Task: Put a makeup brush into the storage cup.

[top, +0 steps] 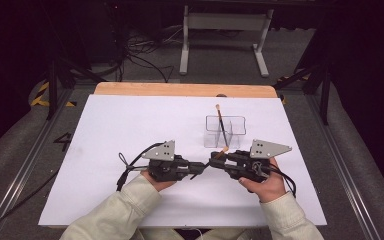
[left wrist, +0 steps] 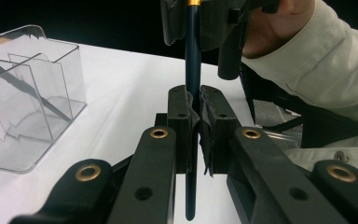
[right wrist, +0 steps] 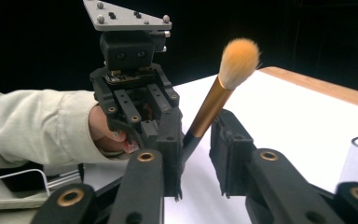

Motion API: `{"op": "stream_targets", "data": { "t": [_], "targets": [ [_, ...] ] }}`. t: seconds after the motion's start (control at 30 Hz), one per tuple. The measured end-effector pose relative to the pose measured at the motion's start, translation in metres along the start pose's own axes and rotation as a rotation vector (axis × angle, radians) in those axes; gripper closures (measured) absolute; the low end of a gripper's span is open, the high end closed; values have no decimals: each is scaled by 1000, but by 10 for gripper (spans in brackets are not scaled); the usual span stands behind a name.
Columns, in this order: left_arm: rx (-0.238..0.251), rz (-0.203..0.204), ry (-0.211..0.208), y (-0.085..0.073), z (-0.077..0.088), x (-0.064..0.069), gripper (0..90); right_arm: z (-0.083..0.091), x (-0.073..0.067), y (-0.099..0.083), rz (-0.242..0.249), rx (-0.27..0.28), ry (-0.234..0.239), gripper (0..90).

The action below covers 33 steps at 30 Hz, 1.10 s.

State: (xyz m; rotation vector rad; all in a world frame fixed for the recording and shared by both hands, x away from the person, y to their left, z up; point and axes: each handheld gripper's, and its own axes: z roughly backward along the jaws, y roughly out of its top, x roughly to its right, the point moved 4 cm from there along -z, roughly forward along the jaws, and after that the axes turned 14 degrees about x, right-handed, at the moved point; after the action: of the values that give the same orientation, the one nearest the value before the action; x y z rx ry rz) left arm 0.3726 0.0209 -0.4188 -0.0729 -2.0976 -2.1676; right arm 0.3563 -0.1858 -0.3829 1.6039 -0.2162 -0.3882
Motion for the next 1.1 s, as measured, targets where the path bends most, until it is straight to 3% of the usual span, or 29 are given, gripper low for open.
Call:
{"op": "stream_targets", "data": {
  "t": [0.07, 0.5, 0.63, 0.7, 0.73, 1.1],
  "targets": [
    [-2, -1, 2, -1, -1, 1, 831, 1, 1, 0, -25, 5, 7, 778],
    [-1, -1, 17, -1, -2, 0, 802, 1, -1, 1, -35, 8, 28, 835],
    [-7, -12, 23, -1, -5, 2, 610, 2, -2, 4, -31, 17, 24, 837],
    [-11, -19, 29, -2, -5, 3, 576, 3, -1, 5, -27, 18, 20, 837],
    [-20, -23, 46, -2, -5, 3, 469, 5, -1, 7, -24, 22, 13, 838],
    [-21, 24, 85, 0, 6, -2, 286, 13, 5, 23, -11, 49, -32, 837]
  ]
}}
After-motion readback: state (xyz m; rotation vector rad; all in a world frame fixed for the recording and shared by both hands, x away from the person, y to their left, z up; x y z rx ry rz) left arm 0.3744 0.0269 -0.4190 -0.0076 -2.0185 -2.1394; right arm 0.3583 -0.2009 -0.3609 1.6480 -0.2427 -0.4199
